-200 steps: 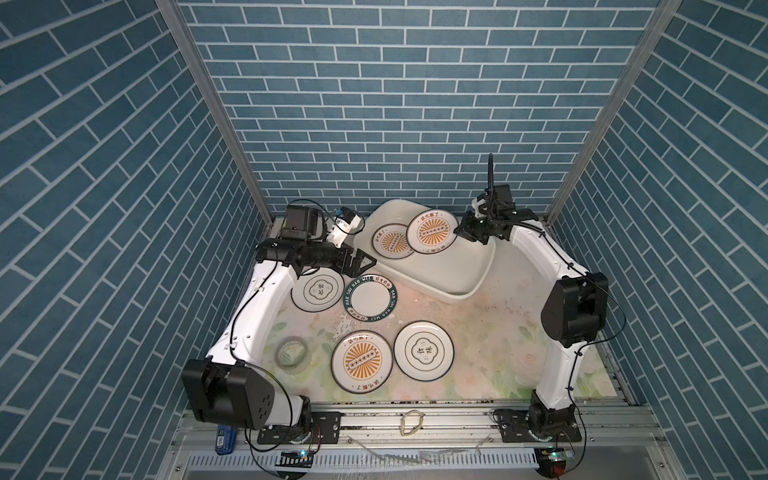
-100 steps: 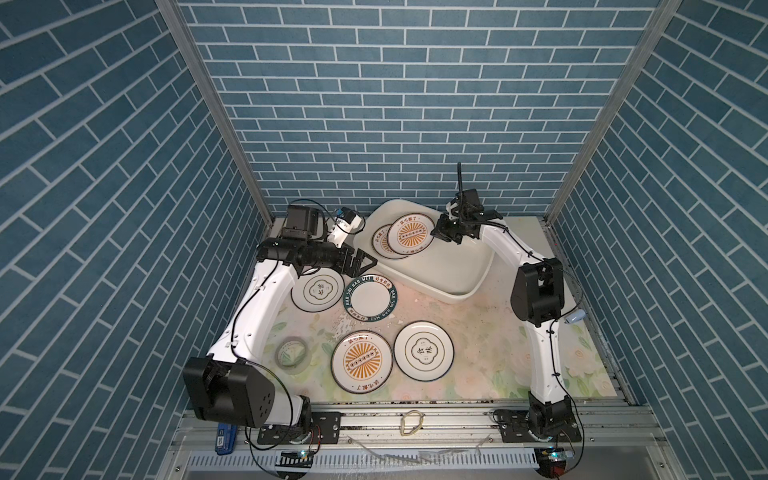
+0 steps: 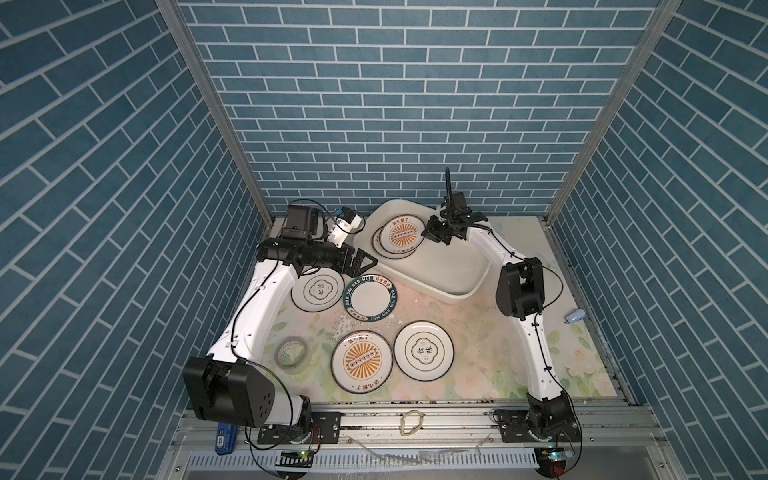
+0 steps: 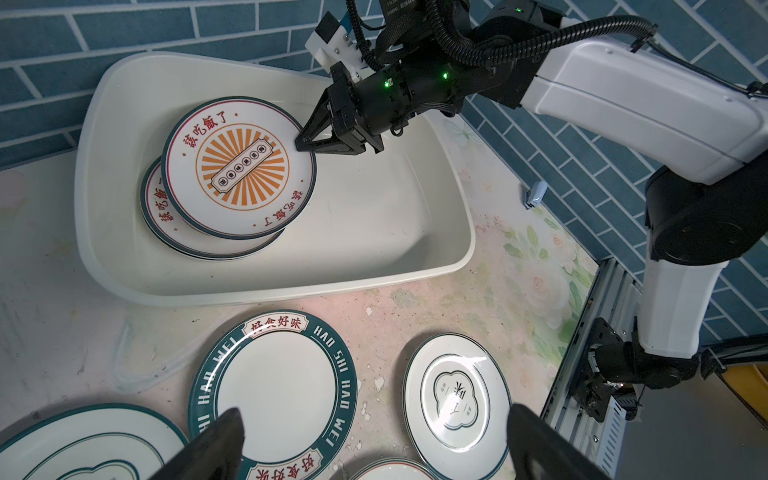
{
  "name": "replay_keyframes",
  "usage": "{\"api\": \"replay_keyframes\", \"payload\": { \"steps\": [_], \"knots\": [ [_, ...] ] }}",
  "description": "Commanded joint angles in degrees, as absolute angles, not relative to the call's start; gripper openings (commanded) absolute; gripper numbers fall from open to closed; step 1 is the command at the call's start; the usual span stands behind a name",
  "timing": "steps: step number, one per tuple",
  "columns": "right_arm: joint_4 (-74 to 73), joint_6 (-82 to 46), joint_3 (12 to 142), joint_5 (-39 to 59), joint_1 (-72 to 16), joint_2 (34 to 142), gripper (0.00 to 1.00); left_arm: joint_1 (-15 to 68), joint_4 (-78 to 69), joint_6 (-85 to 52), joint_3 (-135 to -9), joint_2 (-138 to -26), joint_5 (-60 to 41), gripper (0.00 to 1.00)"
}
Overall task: Place the plates into the plastic bin on the countertop
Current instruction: 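Lower the orange sunburst plate onto the plates stacked in the bin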
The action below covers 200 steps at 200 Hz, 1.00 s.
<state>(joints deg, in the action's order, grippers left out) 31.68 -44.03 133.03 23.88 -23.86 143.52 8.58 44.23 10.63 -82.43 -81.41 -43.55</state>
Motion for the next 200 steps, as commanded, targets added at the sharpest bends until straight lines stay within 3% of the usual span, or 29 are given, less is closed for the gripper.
{"api": "replay_keyframes", "payload": {
  "steps": [1,143,200],
  "knots": [
    [30.2,-46.4,136.1,25.7,-24.8,145.1,0.0,8.3,43.5,9.5,-83.1,-81.8,-45.2,1.0],
    [29.7,-48.2,137.5,25.8,-25.7,148.4,0.0,8.3,43.4,9.1,-83.2,-81.7,-46.1,1.0],
    [30.2,-47.9,137.3,25.6,-25.7,148.6,0.06,8.3,43.2,9.0,-83.3,-81.9,-46.2,1.0]
  ]
}}
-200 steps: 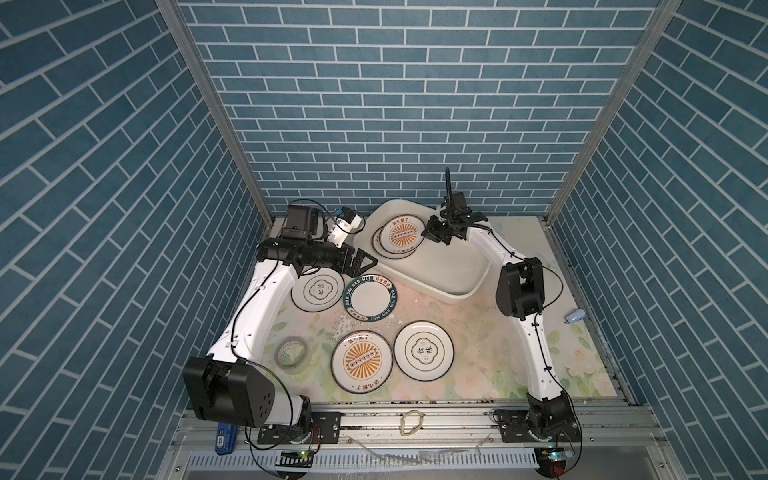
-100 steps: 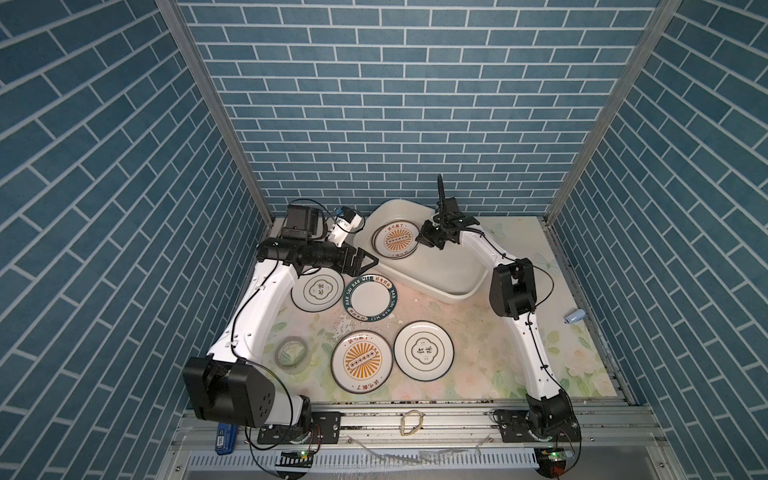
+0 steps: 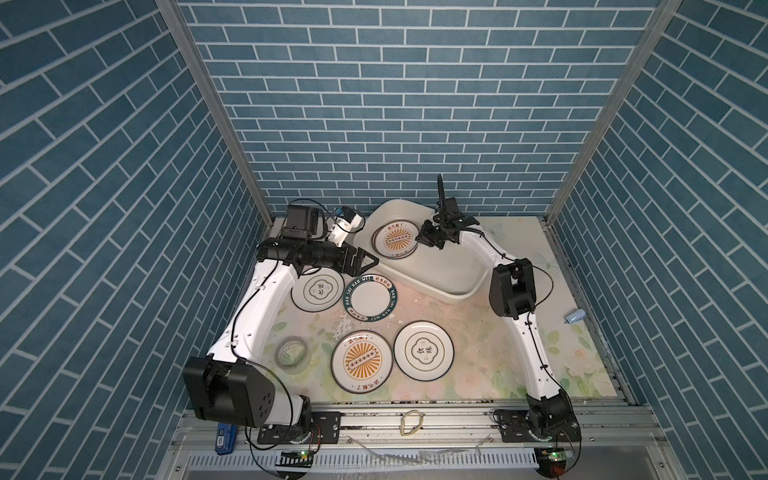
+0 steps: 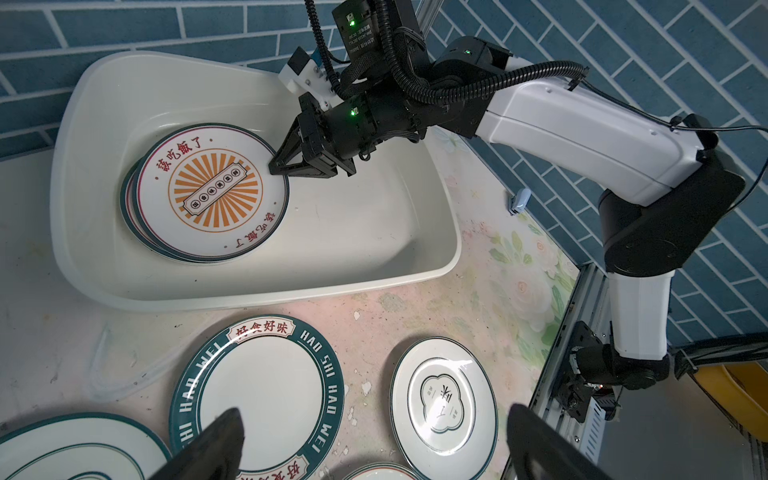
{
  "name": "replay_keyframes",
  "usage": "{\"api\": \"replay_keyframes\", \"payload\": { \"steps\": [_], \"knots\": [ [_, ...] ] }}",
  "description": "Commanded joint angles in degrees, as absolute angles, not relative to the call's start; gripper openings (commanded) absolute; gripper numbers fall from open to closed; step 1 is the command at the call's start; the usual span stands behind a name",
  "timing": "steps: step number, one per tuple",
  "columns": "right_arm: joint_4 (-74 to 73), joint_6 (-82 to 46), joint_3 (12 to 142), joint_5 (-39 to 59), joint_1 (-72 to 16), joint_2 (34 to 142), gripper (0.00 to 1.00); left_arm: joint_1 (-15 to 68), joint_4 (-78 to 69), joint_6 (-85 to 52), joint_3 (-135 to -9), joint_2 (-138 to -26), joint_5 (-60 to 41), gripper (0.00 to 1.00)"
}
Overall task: Place the plates into the plastic bin on the countertop
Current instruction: 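Lower the orange sunburst plate onto the plates stacked in the bin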
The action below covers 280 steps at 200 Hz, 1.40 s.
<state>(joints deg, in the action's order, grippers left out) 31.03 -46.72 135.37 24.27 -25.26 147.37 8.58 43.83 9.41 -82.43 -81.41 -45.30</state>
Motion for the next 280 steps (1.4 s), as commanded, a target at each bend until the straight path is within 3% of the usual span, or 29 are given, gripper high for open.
{"api": "replay_keyframes", "payload": {
  "steps": [1,280],
  "knots": [
    [30.2,-47.9,137.3,25.5,-25.7,148.6,0.06,8.3,43.2,9.0,-83.3,-81.9,-46.1,1.0],
    [33.0,-46.2,135.8,24.9,-24.6,148.9,0.2,8.3,42.6,8.9,-82.8,-82.5,-46.2,1.0]
  ]
}}
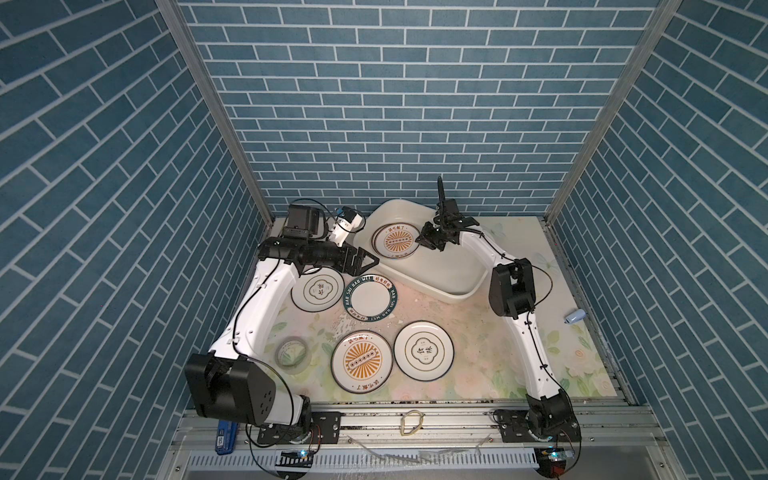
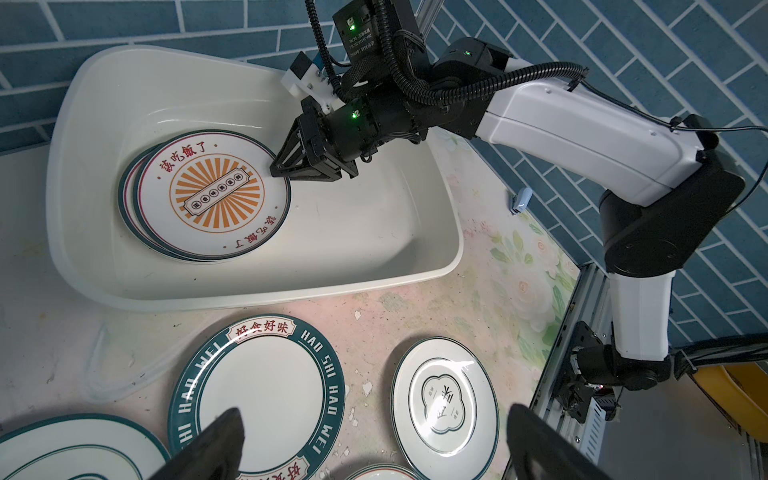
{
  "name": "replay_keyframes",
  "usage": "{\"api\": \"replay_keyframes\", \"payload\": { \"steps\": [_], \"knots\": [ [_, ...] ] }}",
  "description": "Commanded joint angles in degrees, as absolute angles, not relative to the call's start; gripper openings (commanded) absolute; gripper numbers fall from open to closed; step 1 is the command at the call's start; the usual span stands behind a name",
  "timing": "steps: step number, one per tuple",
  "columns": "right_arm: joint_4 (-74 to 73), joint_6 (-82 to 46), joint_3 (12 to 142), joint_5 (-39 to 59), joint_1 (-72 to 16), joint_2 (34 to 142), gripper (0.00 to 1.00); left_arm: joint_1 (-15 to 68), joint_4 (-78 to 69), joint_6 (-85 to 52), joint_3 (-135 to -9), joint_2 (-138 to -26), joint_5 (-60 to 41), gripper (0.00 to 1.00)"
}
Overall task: Place the plates into the plastic bin on the countertop
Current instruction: 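Lower the orange sunburst plate onto the plates stacked in the bin, then open the right gripper and pull it back out of the bin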
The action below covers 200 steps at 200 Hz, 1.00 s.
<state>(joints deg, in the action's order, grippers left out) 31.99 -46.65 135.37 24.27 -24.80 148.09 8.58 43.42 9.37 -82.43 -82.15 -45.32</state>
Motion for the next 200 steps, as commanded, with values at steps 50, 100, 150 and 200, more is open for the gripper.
{"api": "replay_keyframes", "payload": {
  "steps": [50,100,150,200],
  "knots": [
    [33.1,-46.2,135.8,24.9,-24.4,148.8,0.2,8.3,42.6,8.8,-82.8,-82.6,-46.3,1.0],
    [33.1,-46.2,135.8,25.0,-24.4,148.9,0.21,8.3,42.5,8.9,-82.8,-82.7,-46.3,0.99],
    [33.1,-46.2,136.1,25.2,-24.3,148.8,0.21,8.3,42.5,8.8,-83.0,-82.7,-46.2,1.0],
    [34.6,-43.8,135.8,24.0,-24.1,145.5,0.21,8.3,43.1,9.6,-83.5,-82.8,-45.4,0.99]
  ]
}}
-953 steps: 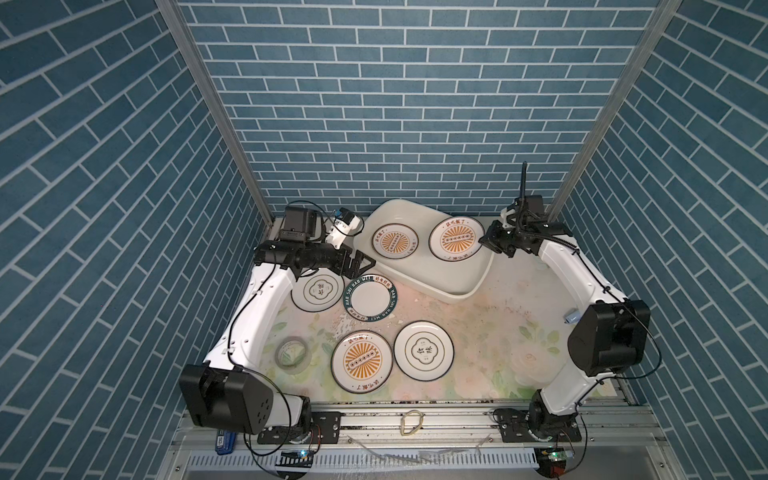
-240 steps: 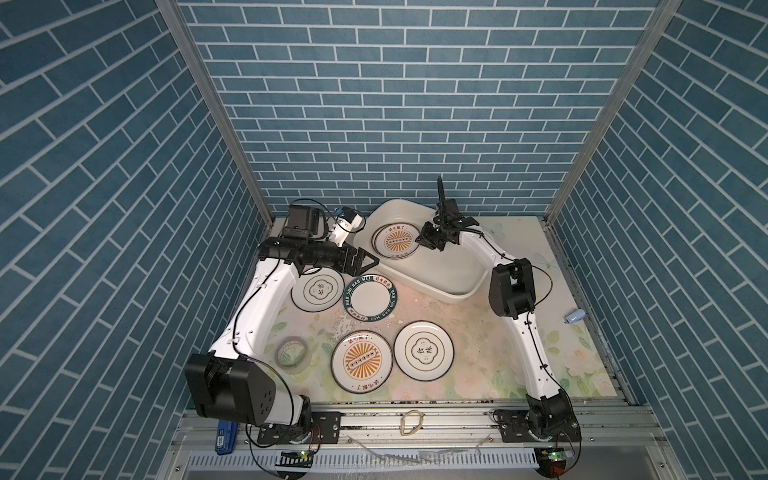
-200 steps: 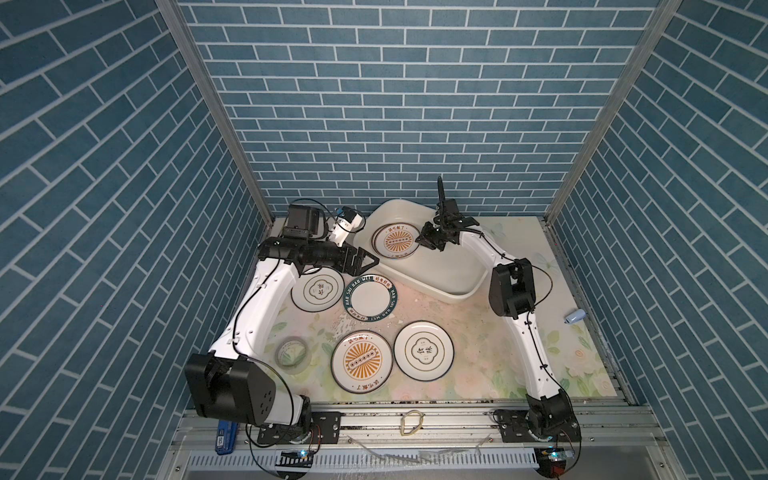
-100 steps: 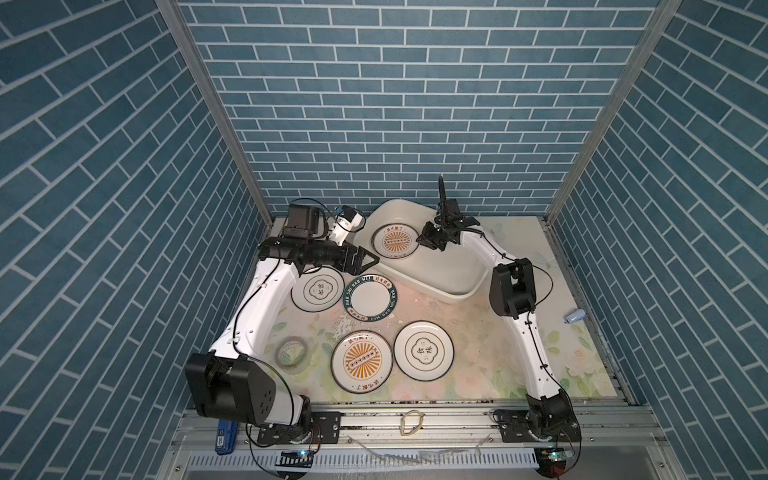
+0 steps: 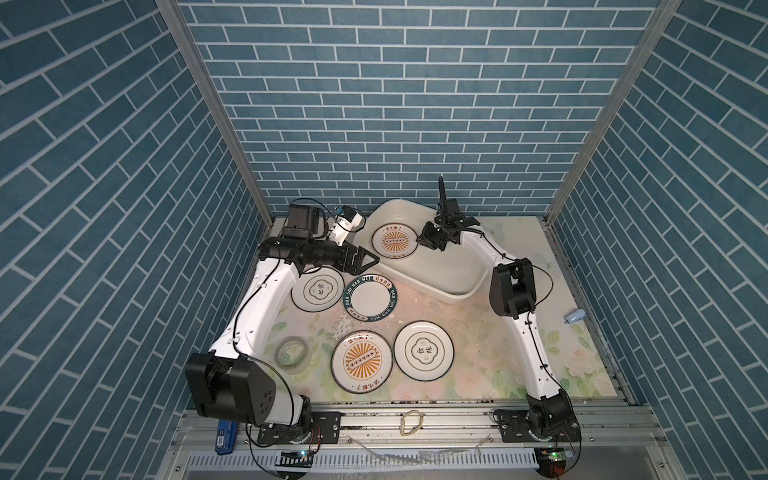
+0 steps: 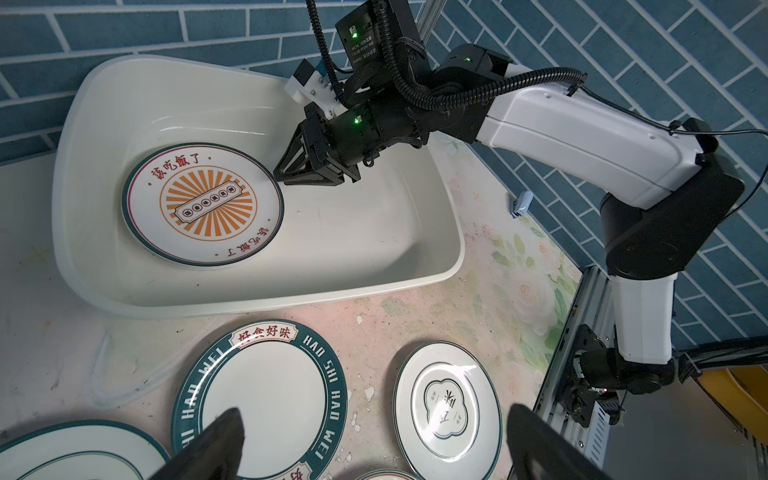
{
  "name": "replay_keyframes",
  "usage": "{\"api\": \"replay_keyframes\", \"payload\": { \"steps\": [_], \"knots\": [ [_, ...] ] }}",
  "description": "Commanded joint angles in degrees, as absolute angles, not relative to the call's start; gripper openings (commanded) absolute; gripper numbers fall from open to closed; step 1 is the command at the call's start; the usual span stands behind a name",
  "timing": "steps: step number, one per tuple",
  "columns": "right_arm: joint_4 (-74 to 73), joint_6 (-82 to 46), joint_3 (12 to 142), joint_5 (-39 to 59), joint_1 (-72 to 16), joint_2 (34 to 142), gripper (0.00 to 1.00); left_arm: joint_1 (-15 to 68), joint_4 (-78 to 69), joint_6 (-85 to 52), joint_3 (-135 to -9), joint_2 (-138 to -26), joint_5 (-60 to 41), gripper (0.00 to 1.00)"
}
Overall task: Place the plates into the plastic bin on the countertop
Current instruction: 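Open the right gripper and pull it back out of the bin, then move the right gripper down to the cloud-emblem plate's rim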
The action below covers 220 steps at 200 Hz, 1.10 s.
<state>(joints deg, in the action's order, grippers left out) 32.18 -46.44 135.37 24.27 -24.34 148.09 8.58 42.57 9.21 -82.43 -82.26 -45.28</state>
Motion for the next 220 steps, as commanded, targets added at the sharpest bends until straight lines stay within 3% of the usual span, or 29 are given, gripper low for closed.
{"api": "replay_keyframes", "payload": {
  "steps": [1,48,132,220],
  "knots": [
    [34.7,-43.7,135.8,23.9,-24.1,145.5,0.21,8.3,43.1,9.6,-83.5,-82.8,-45.4,1.0],
    [35.0,-37.8,126.2,22.1,-23.5,132.4,0.21,8.3,43.6,10.3,-83.7,-83.0,-44.8,1.0],
    [29.4,-33.3,86.8,25.9,-22.9,94.4,0.26,8.4,44.1,12.4,-82.9,-82.2,-43.2,1.0],
    [28.9,-36.5,54.7,31.6,-23.5,64.6,0.29,8.7,46.7,12.7,-84.2,-81.6,-43.9,1.0]
  ]
}}
